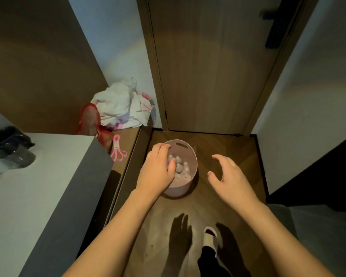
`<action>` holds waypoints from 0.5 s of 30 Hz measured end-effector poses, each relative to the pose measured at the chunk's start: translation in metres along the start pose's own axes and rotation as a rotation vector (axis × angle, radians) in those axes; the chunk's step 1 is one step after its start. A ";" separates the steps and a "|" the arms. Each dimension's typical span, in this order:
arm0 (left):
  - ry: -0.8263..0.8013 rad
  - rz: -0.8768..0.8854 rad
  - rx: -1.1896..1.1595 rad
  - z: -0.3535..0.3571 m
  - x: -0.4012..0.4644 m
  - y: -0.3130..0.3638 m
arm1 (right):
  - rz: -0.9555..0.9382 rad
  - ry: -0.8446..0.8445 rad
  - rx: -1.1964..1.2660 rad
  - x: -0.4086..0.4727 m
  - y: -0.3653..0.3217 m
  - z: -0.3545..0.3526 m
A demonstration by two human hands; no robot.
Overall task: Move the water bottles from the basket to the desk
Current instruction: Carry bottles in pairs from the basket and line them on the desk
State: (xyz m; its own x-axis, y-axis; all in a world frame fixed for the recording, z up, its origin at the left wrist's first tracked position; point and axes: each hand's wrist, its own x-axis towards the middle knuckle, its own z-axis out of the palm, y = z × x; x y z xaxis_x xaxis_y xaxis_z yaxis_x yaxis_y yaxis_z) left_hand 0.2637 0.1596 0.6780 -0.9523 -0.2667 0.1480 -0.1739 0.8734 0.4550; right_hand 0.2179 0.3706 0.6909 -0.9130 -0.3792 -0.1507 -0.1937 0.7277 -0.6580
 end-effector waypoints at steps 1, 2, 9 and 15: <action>-0.013 -0.027 0.008 0.002 0.017 -0.007 | -0.011 -0.019 0.001 0.026 0.000 -0.002; -0.022 -0.050 0.018 0.003 0.036 -0.013 | -0.014 -0.032 0.000 0.052 0.000 -0.005; -0.033 -0.197 0.003 0.011 0.137 -0.056 | -0.011 -0.128 -0.076 0.214 -0.015 -0.009; -0.183 -0.237 -0.078 0.039 0.205 -0.108 | 0.050 -0.215 -0.091 0.303 -0.020 0.010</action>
State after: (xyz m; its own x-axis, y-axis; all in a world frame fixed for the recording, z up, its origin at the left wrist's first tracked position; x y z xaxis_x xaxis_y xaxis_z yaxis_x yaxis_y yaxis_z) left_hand 0.0775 0.0266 0.6246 -0.9182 -0.3750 -0.1275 -0.3833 0.7600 0.5250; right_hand -0.0510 0.2356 0.6506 -0.8267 -0.4470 -0.3417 -0.1903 0.7936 -0.5778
